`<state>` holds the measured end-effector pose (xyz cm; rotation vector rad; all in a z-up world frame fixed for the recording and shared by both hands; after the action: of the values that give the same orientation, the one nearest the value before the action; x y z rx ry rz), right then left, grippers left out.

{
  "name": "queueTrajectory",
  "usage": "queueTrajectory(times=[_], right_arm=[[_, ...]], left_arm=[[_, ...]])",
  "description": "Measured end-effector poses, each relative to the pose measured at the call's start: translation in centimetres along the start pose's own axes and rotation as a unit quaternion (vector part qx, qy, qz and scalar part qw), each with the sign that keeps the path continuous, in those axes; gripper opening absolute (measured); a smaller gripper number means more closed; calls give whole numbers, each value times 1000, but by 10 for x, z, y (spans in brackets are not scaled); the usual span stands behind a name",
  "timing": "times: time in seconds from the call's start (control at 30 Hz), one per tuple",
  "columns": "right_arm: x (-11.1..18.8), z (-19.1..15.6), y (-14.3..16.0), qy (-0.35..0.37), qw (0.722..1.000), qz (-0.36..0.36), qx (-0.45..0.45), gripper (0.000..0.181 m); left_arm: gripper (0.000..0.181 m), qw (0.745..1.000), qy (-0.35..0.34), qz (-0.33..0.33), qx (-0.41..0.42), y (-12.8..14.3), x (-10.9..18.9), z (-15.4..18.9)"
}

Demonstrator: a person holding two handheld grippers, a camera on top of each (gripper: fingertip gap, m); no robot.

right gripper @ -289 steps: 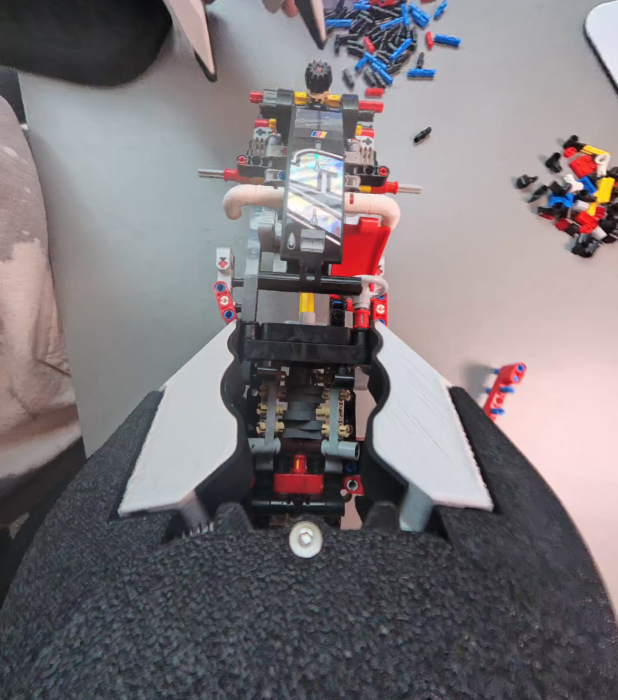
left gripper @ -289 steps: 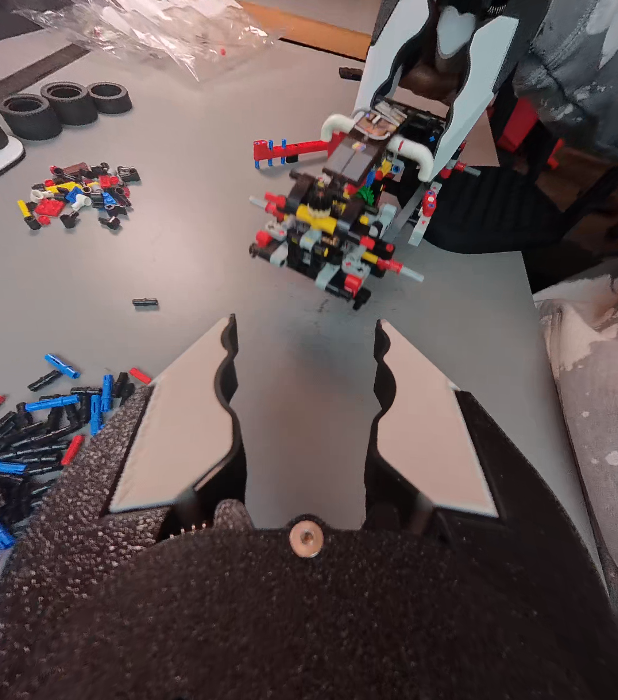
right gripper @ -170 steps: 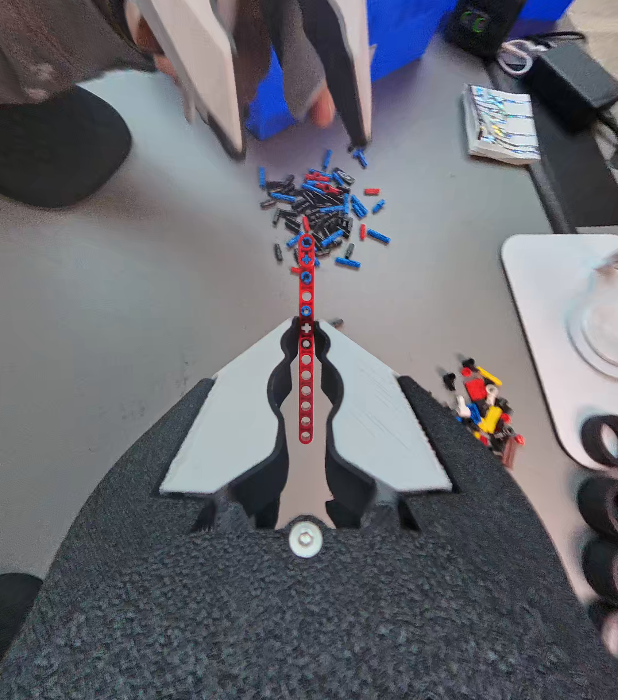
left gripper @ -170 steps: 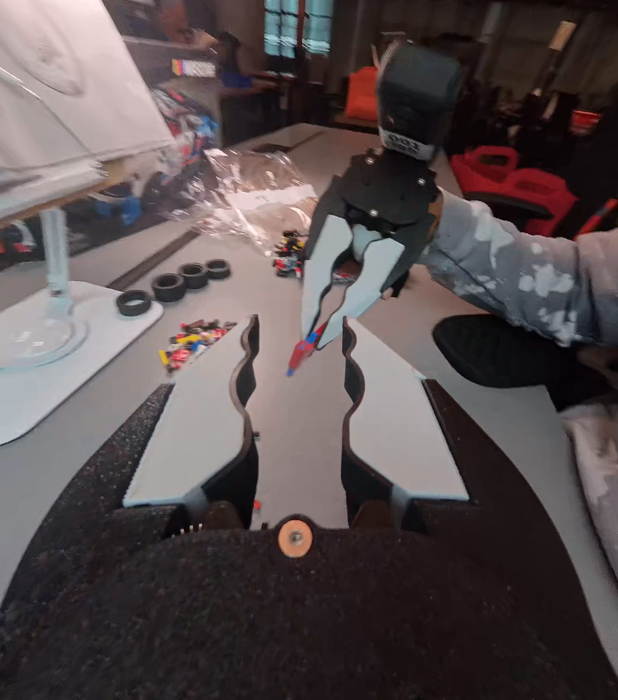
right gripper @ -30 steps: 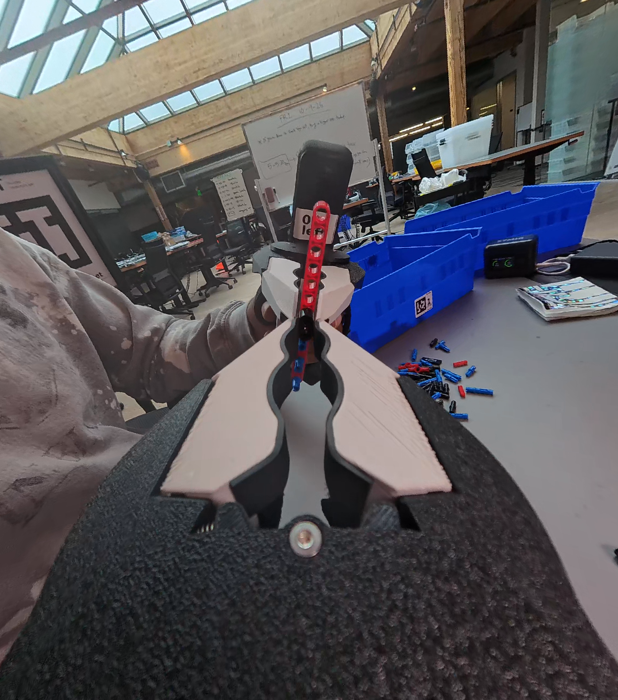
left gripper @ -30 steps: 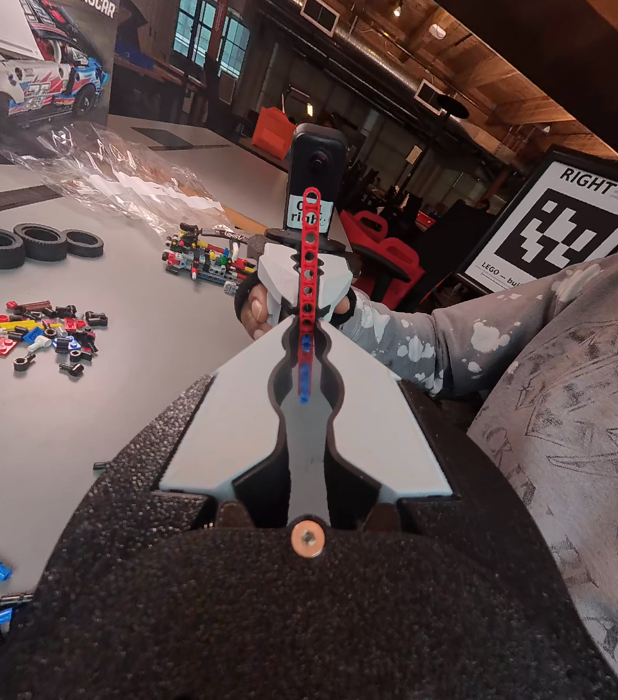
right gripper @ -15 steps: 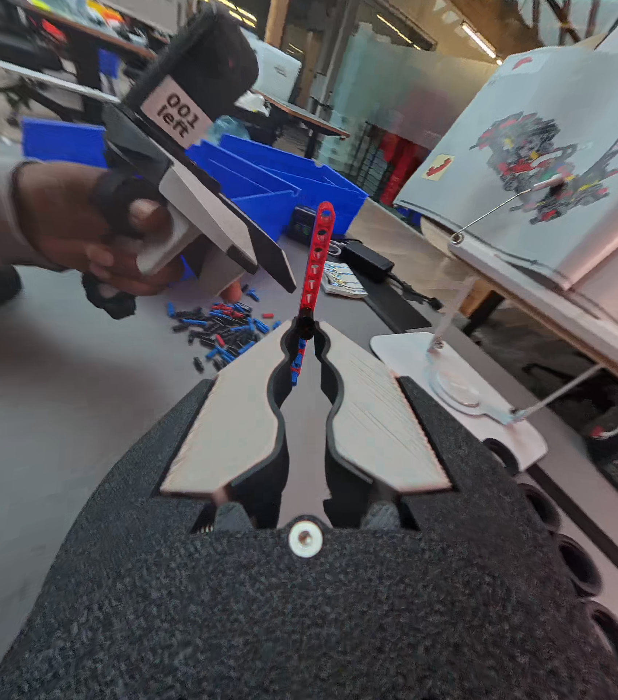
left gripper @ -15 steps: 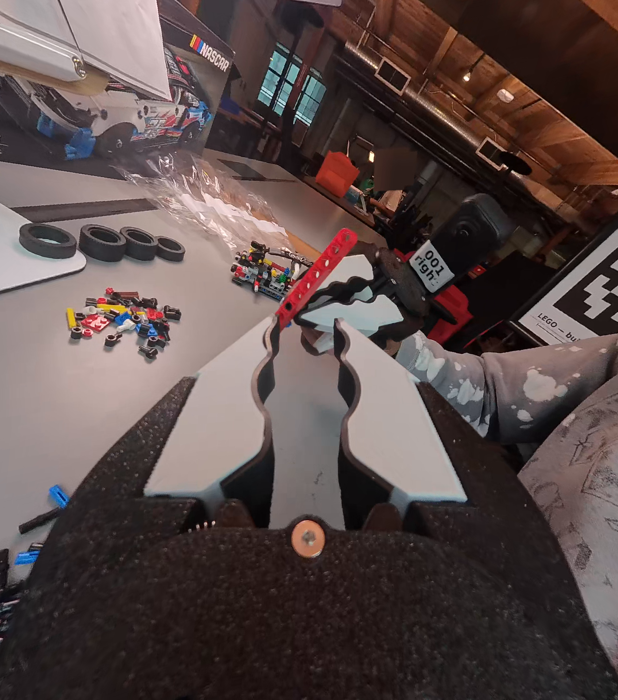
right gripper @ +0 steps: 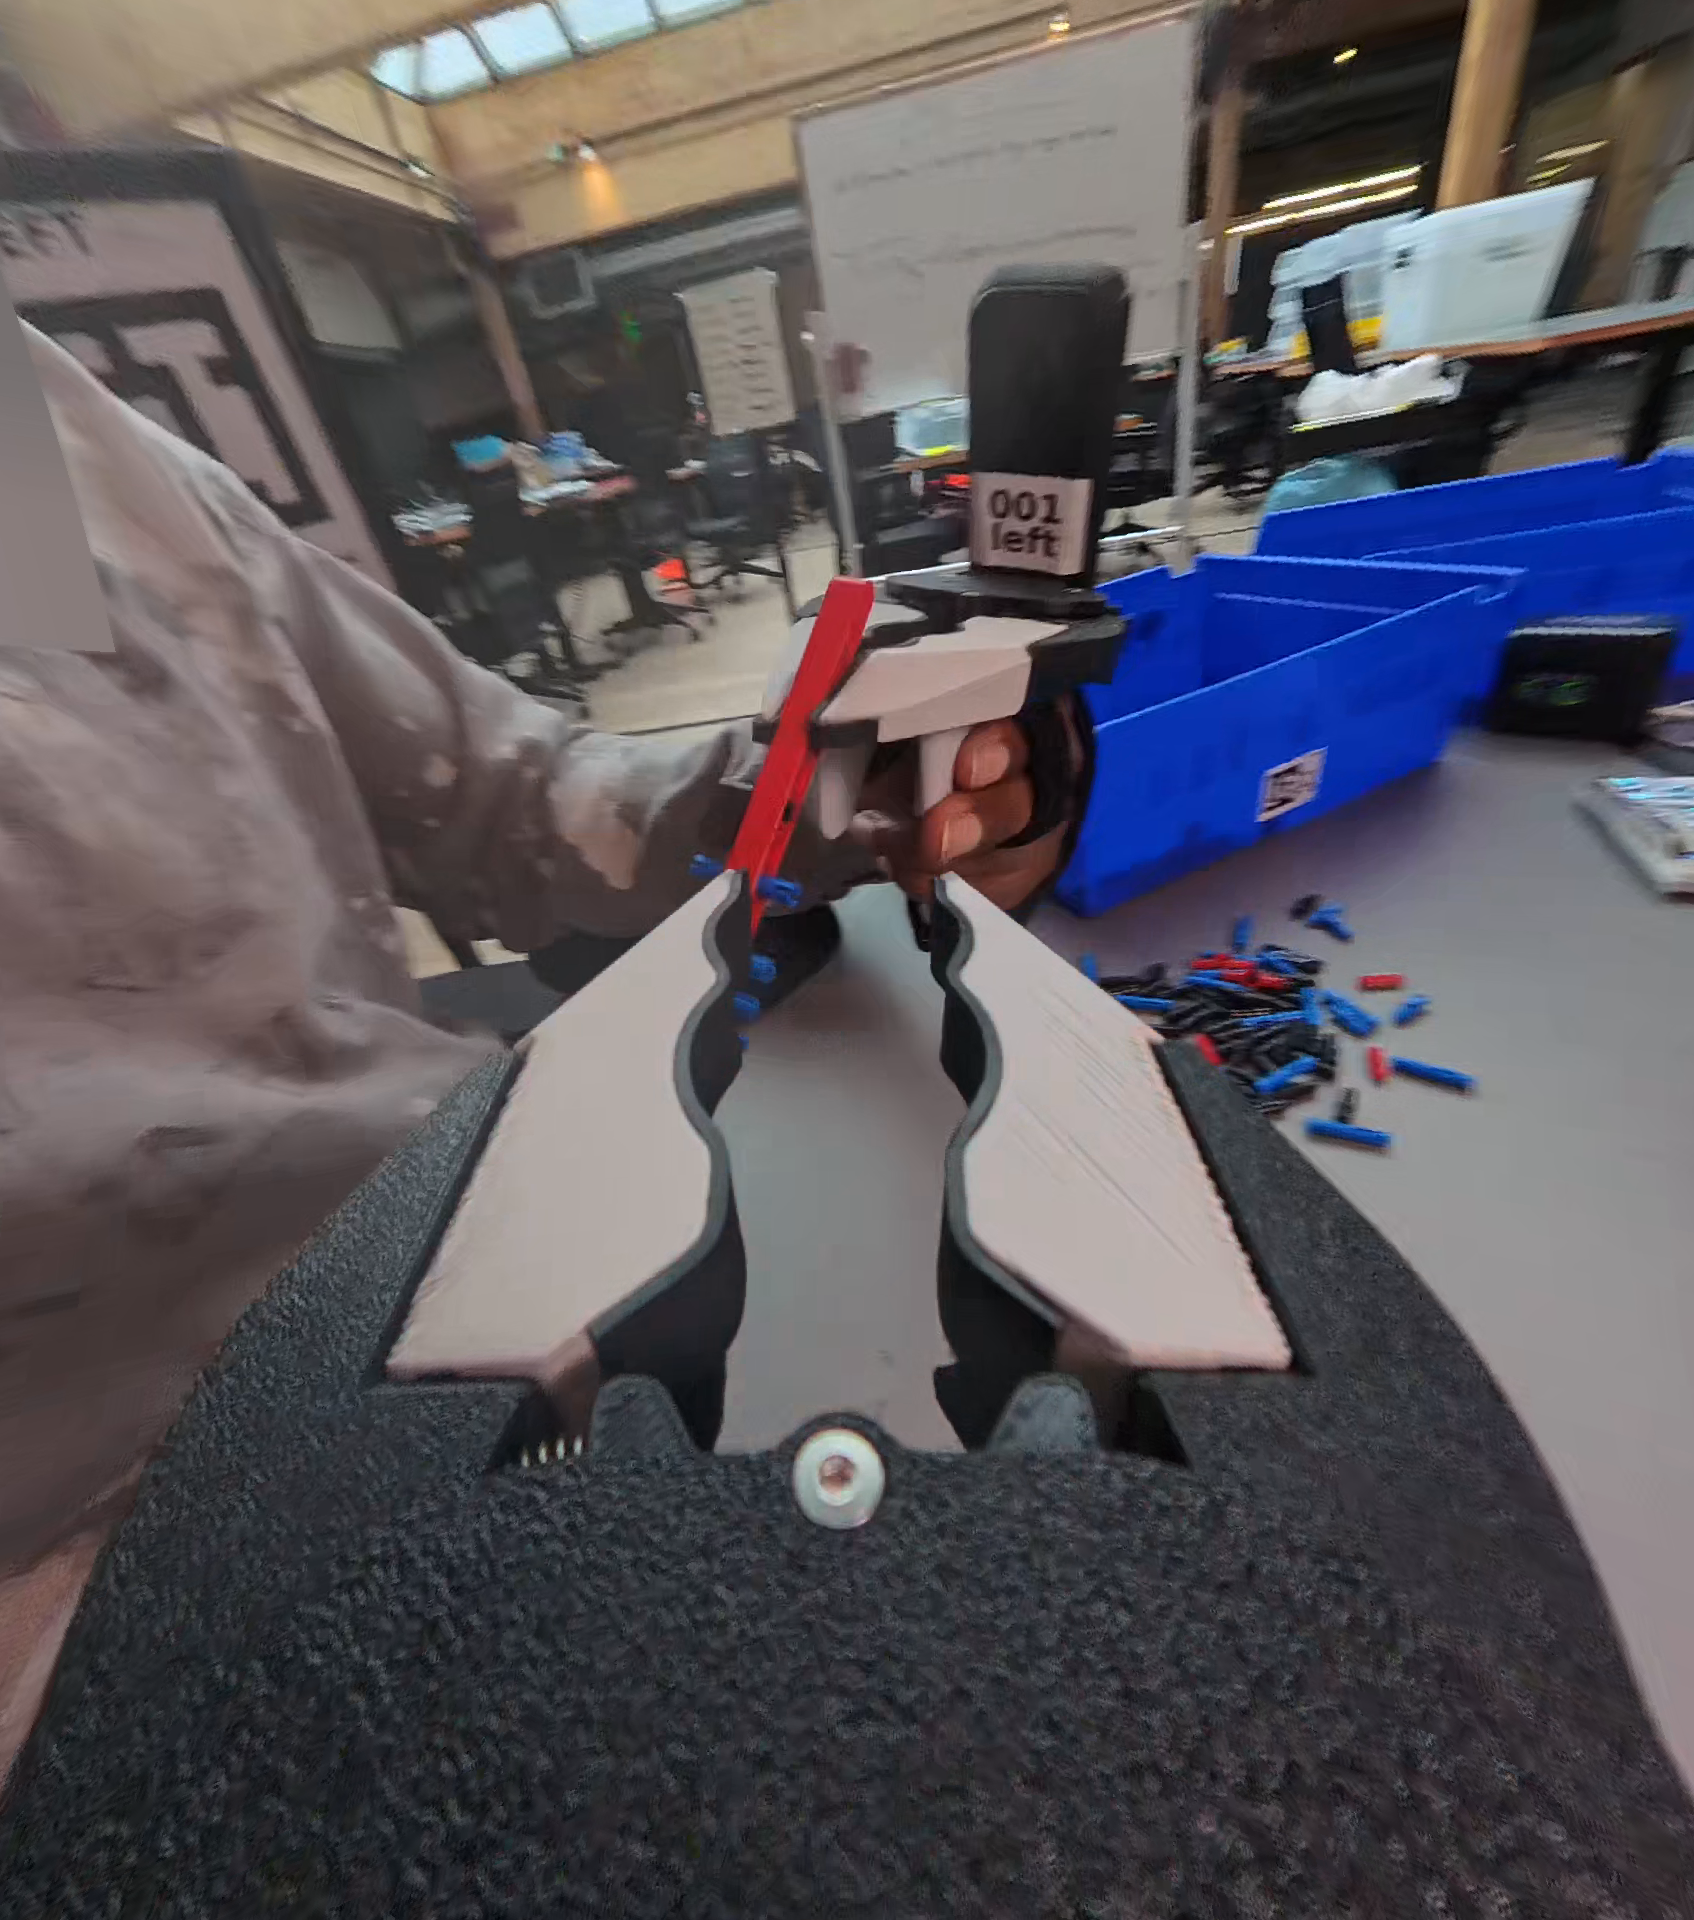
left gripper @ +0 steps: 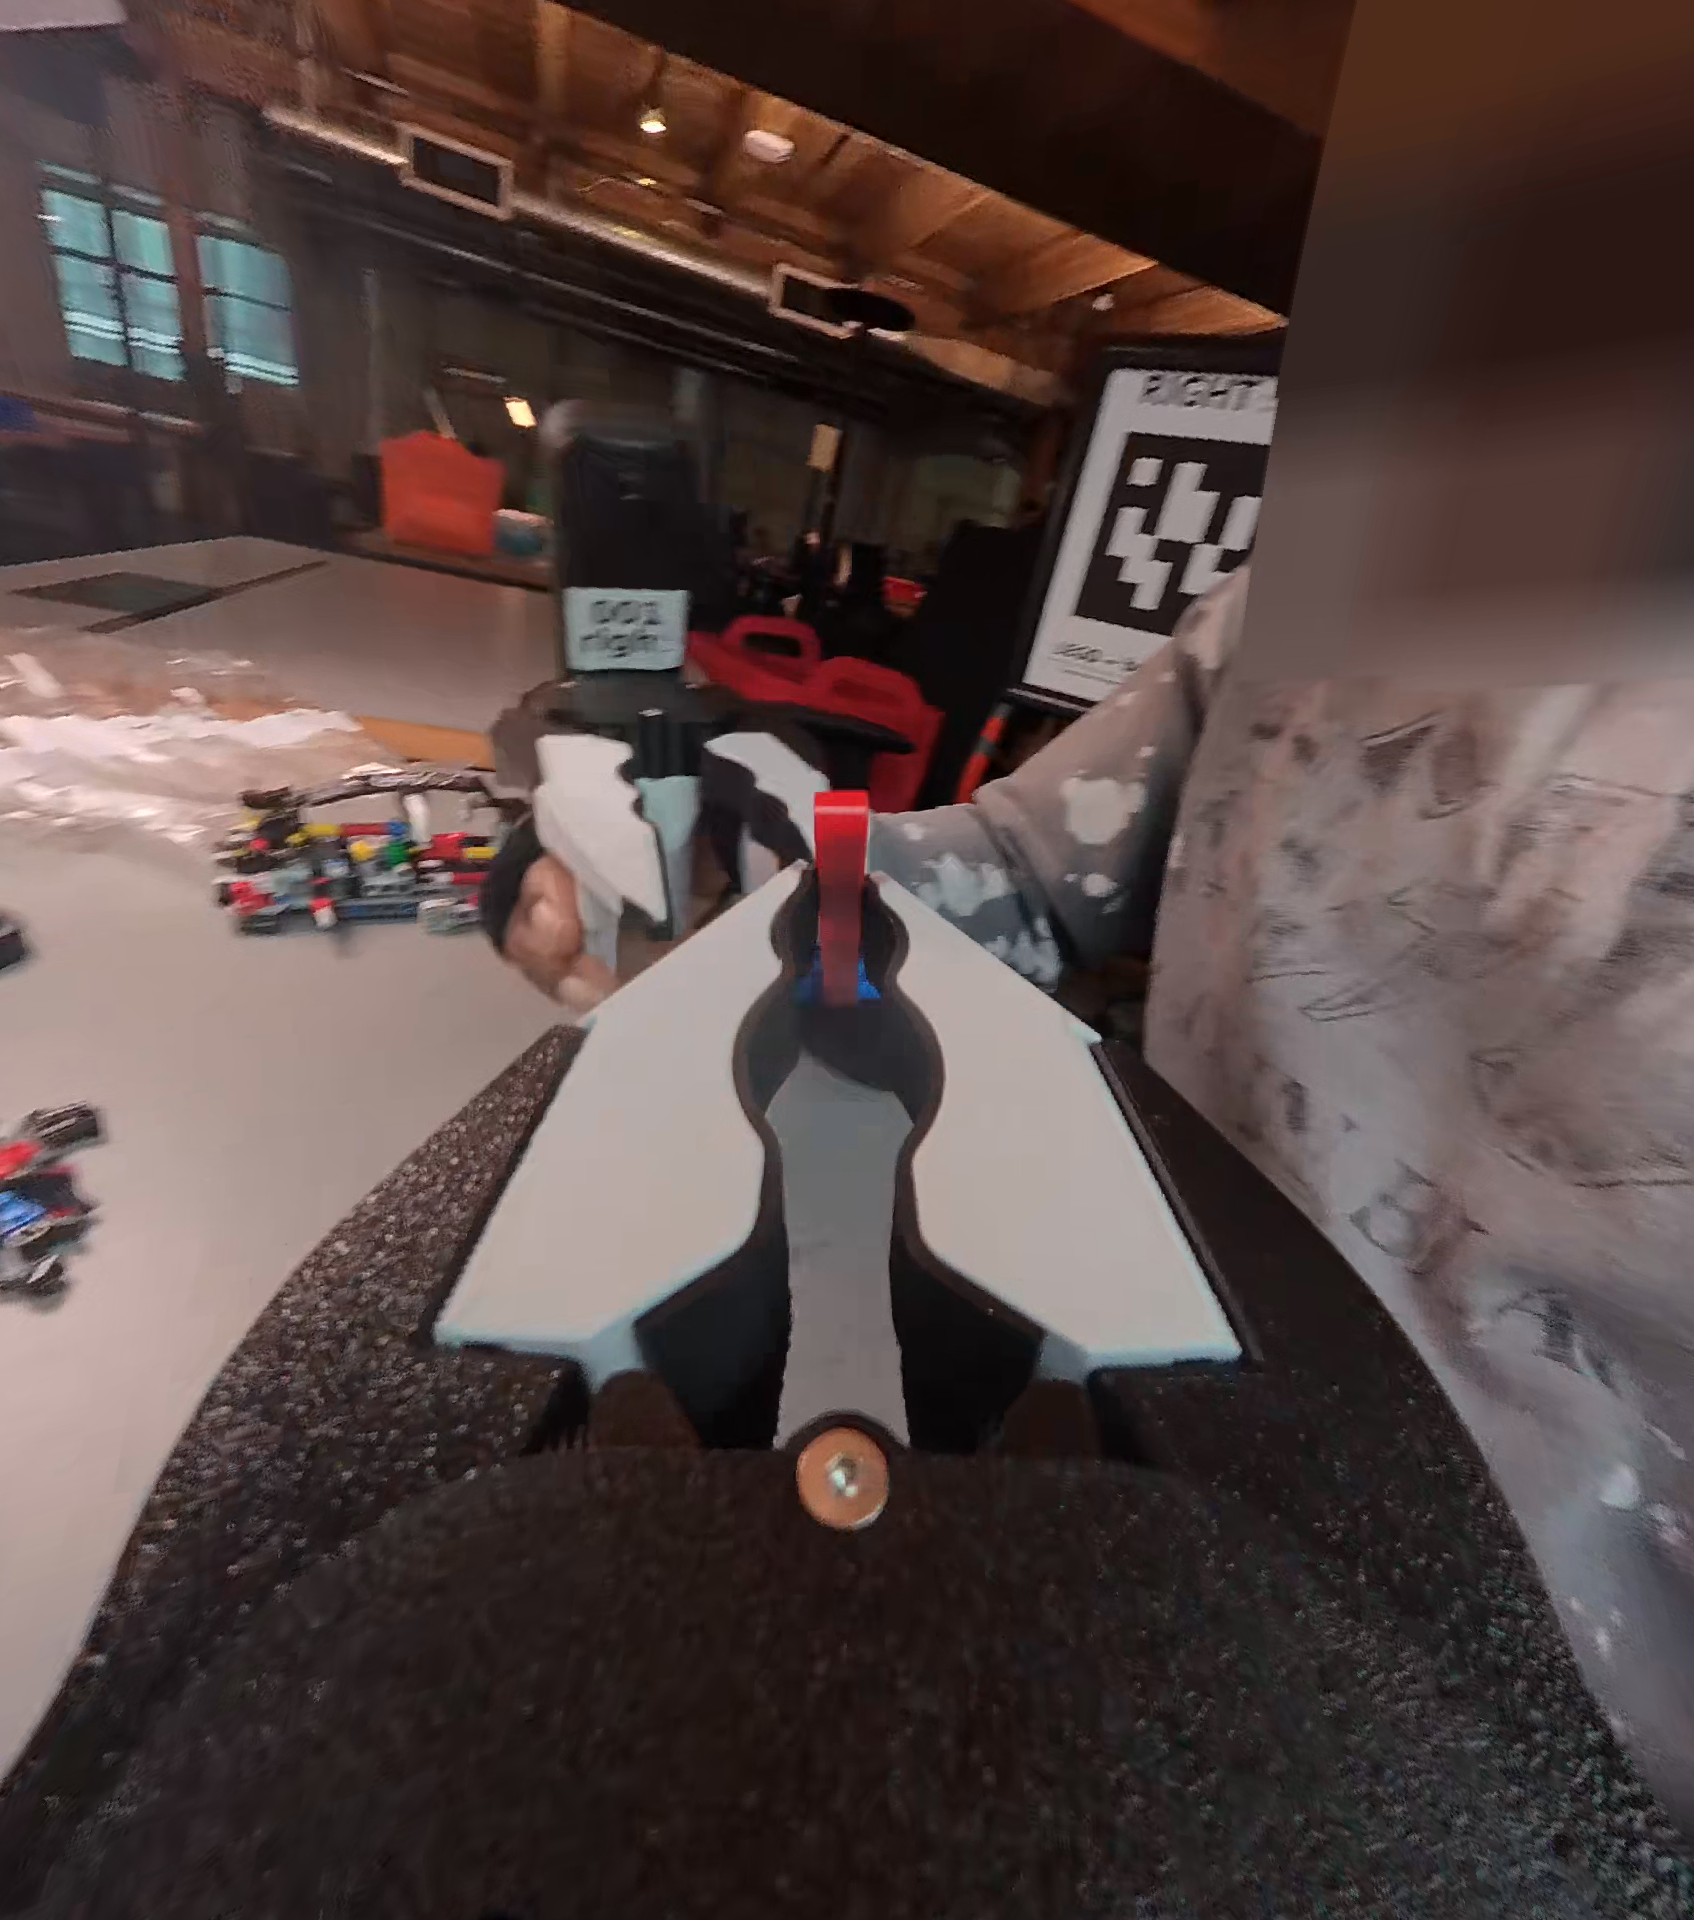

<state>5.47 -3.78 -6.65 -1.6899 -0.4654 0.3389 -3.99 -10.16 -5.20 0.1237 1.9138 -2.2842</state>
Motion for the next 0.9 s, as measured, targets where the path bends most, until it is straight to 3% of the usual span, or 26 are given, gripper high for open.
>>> queueTrajectory(times=[0.1, 0.27, 0.33, 0.4, 0.5, 0.6, 0.8, 0.9], right_arm=[[-1, -16, 12, -126, 988, -14, -94, 33], [-16, -42, 21, -246, 957, -29, -153, 12], [-18, -37, 17, -222, 964, -5, -145, 11], [-16, -21, 10, -164, 978, 27, -130, 8], [-11, 8, 0, -21, 994, 68, -82, 9], [-10, 20, -3, 72, 995, 72, -20, 8], [-11, 23, -2, 104, 992, 65, 2, 7], [-10, 25, -3, 77, 994, 70, -31, 7]], left_arm=[[5, 997, 70, -13, 10, 7, -15, 13], [6, 995, 96, -42, 1, 14, -28, 20], [8, 997, 72, -31, 1, 10, -23, 16], [16, 1000, -1, -10, 1, 2, -12, 2], [30, 995, -90, 10, 29, -4, 4, -19], [26, 992, -116, 5, 57, 0, 3, -27], [9, 985, -157, -7, 70, 2, 3, -37], [5, 981, -176, -43, 63, -1, 1, -34]])
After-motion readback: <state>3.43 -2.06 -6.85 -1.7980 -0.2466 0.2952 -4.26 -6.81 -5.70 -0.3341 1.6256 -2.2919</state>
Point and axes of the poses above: each gripper's, where its closed fingertips meet, x back along the fingers, y out of its underside, z = x × y across the jaws, the point moved 5 cm from there along x, back along the fingers, and after that the axes turned 11 degrees about y, right-handed, at the moved point
